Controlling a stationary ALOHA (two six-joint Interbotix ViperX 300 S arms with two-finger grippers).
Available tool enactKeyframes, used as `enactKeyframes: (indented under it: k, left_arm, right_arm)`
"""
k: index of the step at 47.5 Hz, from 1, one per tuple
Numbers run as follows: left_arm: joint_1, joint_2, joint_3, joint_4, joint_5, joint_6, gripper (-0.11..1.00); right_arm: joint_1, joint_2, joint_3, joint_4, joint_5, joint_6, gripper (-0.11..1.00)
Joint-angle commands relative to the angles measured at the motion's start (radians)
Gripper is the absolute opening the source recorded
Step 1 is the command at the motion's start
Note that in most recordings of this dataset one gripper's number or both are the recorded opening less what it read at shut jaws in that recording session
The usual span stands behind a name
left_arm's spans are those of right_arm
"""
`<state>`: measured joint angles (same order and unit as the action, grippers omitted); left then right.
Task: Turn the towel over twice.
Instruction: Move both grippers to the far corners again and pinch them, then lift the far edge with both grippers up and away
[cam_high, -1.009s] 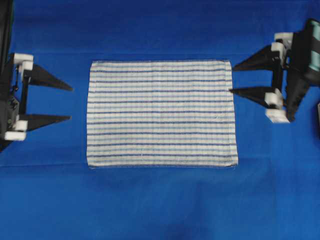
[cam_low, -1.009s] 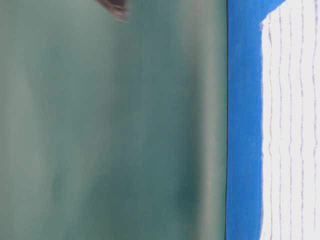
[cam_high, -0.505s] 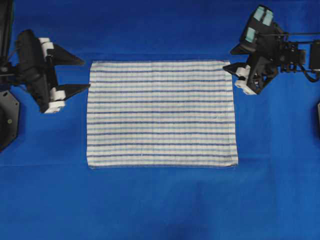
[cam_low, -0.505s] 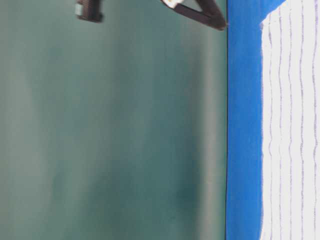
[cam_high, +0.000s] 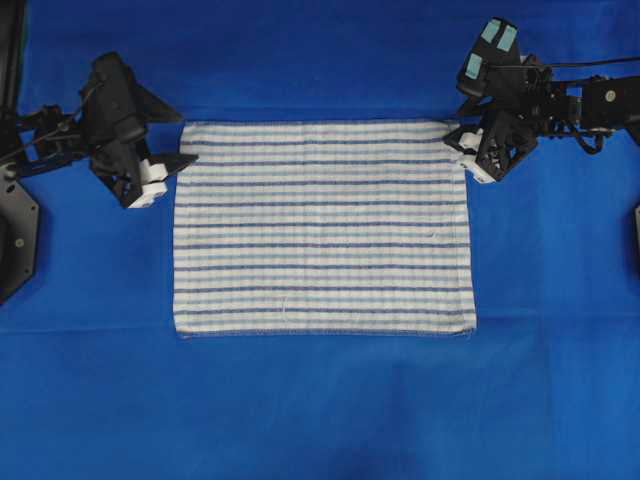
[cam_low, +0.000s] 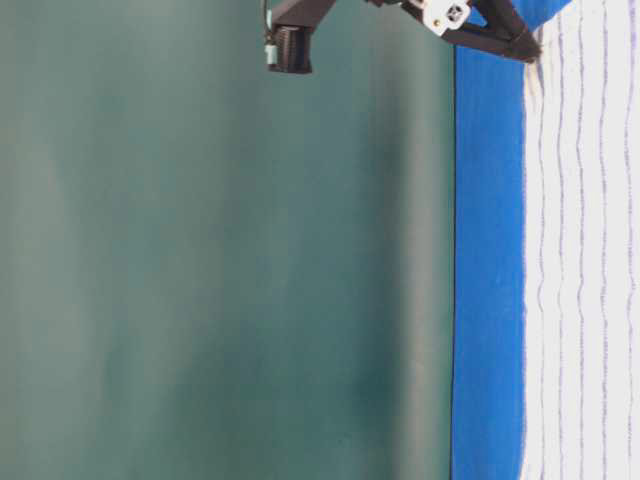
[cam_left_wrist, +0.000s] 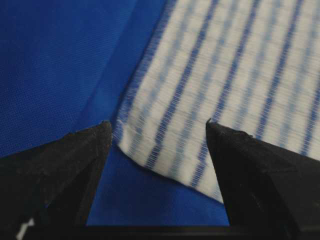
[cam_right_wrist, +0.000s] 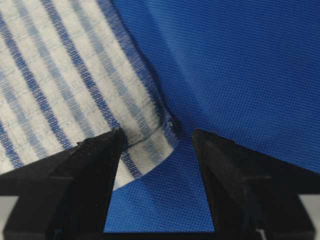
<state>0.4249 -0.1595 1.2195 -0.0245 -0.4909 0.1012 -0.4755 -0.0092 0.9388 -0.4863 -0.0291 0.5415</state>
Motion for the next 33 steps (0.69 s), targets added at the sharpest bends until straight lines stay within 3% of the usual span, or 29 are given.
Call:
enactKeyframes:
  k: [1,16,21,25,30,33]
  left_arm:
    - [0.02,0.032,-0.028,-0.002,-0.009,0.002,0.71]
    - [0.06,0.135,-0.049,-0.002,-0.015,0.014,0.69]
    - [0.063,0.138,-0.048,-0.002,-0.012,0.015,0.66]
    - [0.063,0.141,-0.046,-0.002,-0.009,0.023,0.56]
    - [0.063,0.141,-0.048,-0.002,0.0,0.057,0.31]
    - [0.063,0.141,-0.051,-0.005,0.003,0.067,0.16]
  right_arm:
    - [-0.008,-0.006,-0.009,-0.003,-0.014,-0.006,0.62]
    - [-0.012,0.029,-0.018,-0.003,-0.025,-0.008,0.61]
    - [-0.015,0.066,-0.029,-0.005,-0.034,-0.009,0.52]
    - [-0.021,0.087,-0.037,-0.008,-0.043,-0.009,0.35]
    - [-0.025,0.091,-0.037,-0.011,-0.043,-0.009,0.1]
    - [-0.026,0.089,-0.035,-0.011,-0.04,-0.009,0.08]
